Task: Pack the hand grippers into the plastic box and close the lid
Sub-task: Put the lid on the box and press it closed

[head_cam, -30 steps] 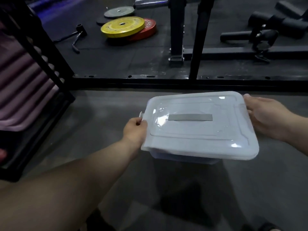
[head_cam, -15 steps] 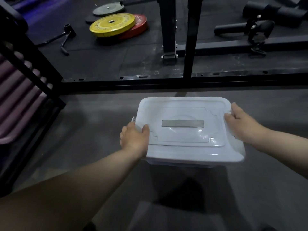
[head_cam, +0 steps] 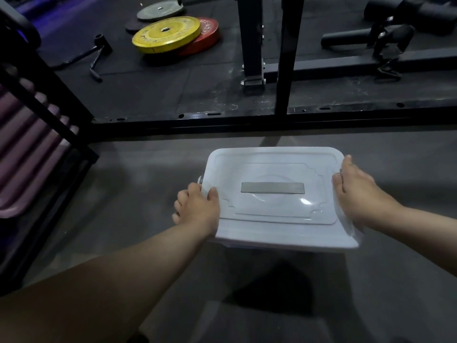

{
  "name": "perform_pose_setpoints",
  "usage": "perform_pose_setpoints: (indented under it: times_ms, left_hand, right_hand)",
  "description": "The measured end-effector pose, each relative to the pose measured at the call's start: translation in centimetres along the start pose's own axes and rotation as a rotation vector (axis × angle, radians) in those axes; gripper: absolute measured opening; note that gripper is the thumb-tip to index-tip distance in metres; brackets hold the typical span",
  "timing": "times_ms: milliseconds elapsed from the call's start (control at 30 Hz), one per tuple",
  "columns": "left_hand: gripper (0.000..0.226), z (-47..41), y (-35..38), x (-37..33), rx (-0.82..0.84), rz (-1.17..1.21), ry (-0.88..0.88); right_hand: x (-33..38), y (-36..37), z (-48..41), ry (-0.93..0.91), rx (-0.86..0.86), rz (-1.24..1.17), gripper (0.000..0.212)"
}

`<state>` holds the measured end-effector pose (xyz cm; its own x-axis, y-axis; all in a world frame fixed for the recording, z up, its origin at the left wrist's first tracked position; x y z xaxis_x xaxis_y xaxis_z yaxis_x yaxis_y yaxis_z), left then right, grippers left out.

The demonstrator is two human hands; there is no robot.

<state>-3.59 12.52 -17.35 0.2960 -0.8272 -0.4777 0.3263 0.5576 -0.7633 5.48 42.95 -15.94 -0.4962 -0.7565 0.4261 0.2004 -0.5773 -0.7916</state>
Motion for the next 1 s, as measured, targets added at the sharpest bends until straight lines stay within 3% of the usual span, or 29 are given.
perform_pose_setpoints:
  times_ms: [200, 300, 367, 433, 567, 667, 833, 1000]
  left_hand:
    - [0.030, -0.8, -0.3, -0.3, 0.106, 0.222, -0.023]
    - [0.031, -1.0, -0.2, -0.3, 0.151, 0.313, -0.051]
    - [0.029, -0.9, -0.1, -0.4, 0.130, 0.318, -0.061]
    - [0.027, -0.7, 0.0, -0.5, 0.093, 0.294, -0.062]
    - [0.028, -0.6, 0.1, -0.4, 0.034, 0.241, -0.045]
    - [0.028, -0.4, 0.1, -0.5, 0.015, 0.207, -0.032]
    - [0.051, 0.3, 0.1, -0.4, -0.130, 0.203, 0.048]
    - [0.063, -0.3, 0.1, -0.1, -0.076, 0.200, -0.023]
  right_hand:
    - [0.7, -0.4, -0.4, 0.050, 0.058, 0.099, 0.059]
    - [0.8, 0.1, 0.0, -0.080, -0.023, 0.280, 0.056]
    - [1.4, 0.5, 0.3, -0.237, -0.044, 0.382, 0.063]
    - [2.6, 1.1, 0.6, -0.265, 0.014, 0.361, 0.071]
    - [5.9, 2.0, -0.4, -0.267, 0.056, 0.282, 0.056]
    - [8.2, 3.6, -0.6, -0.386, 0.099, 0.370, 0.062]
    - [10.5, 6.2, -0.1, -0.426, 0.101, 0.485, 0.068]
    - [10.4, 6.2, -0.2, -0.423, 0.069, 0.507, 0.072]
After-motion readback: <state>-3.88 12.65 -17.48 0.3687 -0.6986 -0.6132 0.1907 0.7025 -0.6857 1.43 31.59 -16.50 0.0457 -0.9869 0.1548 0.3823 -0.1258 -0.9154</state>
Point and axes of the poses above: each hand's wrist, its own z-axis away from the middle knuckle, its own y-axis out of the palm, x = y × z, the point moved 2 cm from there along -z, towards the middle knuckle, and after that the axes turned 13 degrees about x, right-handed, at the moved point
